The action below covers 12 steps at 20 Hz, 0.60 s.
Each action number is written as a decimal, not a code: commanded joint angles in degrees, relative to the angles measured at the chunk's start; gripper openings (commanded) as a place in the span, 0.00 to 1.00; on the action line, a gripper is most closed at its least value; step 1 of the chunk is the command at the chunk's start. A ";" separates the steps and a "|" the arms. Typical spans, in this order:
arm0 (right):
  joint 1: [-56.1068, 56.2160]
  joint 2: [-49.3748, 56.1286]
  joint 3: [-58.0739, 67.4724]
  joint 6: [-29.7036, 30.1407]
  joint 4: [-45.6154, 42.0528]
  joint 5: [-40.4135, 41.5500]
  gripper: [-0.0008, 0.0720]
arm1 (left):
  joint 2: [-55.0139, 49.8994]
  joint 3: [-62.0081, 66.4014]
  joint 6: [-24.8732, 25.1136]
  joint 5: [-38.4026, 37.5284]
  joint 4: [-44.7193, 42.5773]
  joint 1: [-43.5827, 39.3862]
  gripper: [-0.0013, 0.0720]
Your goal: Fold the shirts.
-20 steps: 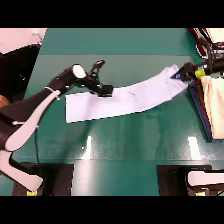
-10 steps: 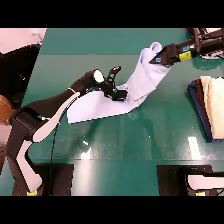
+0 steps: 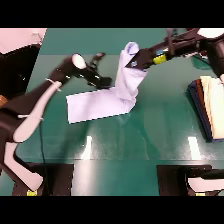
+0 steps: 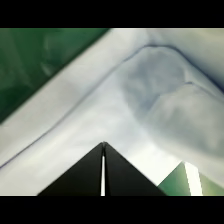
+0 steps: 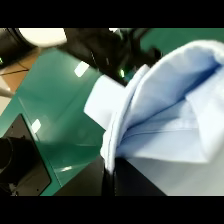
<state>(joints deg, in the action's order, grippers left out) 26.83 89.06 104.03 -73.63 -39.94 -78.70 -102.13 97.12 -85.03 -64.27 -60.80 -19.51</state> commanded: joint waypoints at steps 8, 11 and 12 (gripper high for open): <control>24.26 23.98 13.99 2.14 -0.02 17.00 0.64 | 19.06 0.09 4.70 -12.90 -7.87 23.89 0.05; 23.63 23.63 11.96 2.12 -1.95 14.23 0.82 | 21.73 0.07 4.72 -13.25 -7.87 27.08 0.05; 22.01 22.97 11.93 2.10 -3.98 10.38 0.79 | 22.43 0.07 4.72 -13.40 -7.89 27.43 0.05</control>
<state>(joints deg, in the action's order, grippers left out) 49.08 111.13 116.18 -71.59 -40.95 -65.10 -82.50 97.14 -80.49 -76.77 -68.36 4.89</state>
